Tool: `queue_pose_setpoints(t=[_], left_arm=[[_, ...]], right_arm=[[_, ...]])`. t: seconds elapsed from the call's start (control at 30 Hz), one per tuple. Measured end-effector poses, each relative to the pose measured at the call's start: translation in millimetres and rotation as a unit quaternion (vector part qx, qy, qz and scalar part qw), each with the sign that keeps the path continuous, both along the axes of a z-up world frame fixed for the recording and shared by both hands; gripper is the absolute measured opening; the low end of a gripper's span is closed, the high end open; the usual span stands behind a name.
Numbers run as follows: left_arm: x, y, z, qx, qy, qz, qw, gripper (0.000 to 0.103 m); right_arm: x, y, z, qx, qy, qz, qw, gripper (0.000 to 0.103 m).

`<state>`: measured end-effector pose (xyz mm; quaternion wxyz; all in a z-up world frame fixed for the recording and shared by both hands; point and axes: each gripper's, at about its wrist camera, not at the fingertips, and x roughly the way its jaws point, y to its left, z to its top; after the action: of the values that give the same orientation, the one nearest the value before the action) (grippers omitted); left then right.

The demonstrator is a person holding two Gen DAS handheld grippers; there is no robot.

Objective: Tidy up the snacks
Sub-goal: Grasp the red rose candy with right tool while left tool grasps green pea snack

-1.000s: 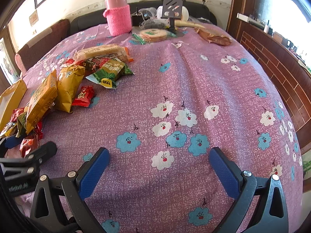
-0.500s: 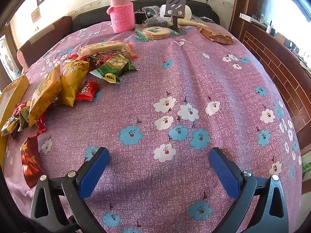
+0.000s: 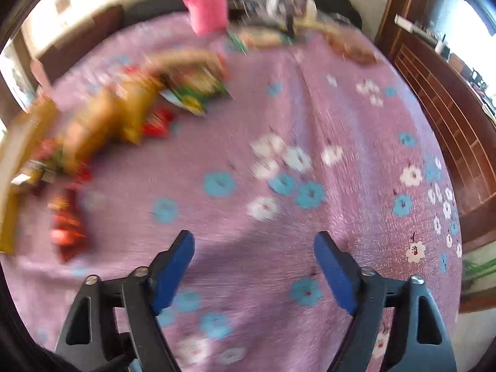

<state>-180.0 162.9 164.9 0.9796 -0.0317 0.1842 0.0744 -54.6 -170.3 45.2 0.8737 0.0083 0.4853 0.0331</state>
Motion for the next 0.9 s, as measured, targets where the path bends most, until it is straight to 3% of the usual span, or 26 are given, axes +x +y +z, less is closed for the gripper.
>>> queue_pose_setpoints(t=[0.13, 0.2, 0.27, 0.43, 0.47, 0.5, 0.53, 0.63, 0.8, 0.83, 0.9], left_arm=[[28.9, 20.4, -27.7, -0.067, 0.093, -0.033, 0.9929, 0.103], [38.6, 19.6, -47.0, -0.094, 0.126, -0.056, 0.9859, 0.094], [48.1, 14.1, -60.6, -0.106, 0.152, -0.083, 0.9792, 0.077], [69.2, -9.4, -77.3, -0.087, 0.188, -0.126, 0.9701, 0.074], [74.4, -15.1, -79.0, -0.085, 0.195, -0.133, 0.9681, 0.074], [78.4, -18.8, -78.6, -0.081, 0.199, -0.141, 0.9663, 0.074], [82.3, -24.1, -79.0, -0.076, 0.204, -0.151, 0.9645, 0.074], [97.0, -39.4, -82.3, -0.054, 0.216, -0.178, 0.9585, 0.074], [128.7, -70.7, -94.2, -0.007, 0.232, -0.227, 0.9458, 0.074], [135.0, -76.8, -97.3, 0.0, 0.237, -0.24, 0.9414, 0.072], [145.2, -88.1, -101.8, 0.02, 0.247, -0.264, 0.9324, 0.054]], right_arm=[[-12.0, 49.4, 15.0, 0.048, -0.031, 0.073, 0.996, 0.081], [-12.3, 78.2, 11.3, 0.044, -0.032, 0.11, 0.992, 0.078], [-10.8, 109.2, 3.5, 0.015, -0.038, 0.137, 0.99, 0.077], [0.3, 143.0, -15.4, -0.012, -0.037, 0.153, 0.987, 0.064], [3.2, 145.3, -19.9, -0.014, -0.035, 0.151, 0.988, 0.059], [4.6, 145.2, -23.6, -0.004, -0.031, 0.15, 0.988, 0.041], [8.1, 142.5, -25.5, 0.011, -0.026, 0.148, 0.989, 0.036], [12.6, 126.2, -27.6, 0.056, -0.033, 0.136, 0.989, 0.032], [15.1, 100.2, -27.4, 0.084, -0.047, 0.105, 0.99, 0.032], [15.5, 94.9, -26.6, 0.093, -0.049, 0.099, 0.99, 0.032], [16.6, 86.0, -26.8, 0.105, -0.054, 0.087, 0.989, 0.032]])
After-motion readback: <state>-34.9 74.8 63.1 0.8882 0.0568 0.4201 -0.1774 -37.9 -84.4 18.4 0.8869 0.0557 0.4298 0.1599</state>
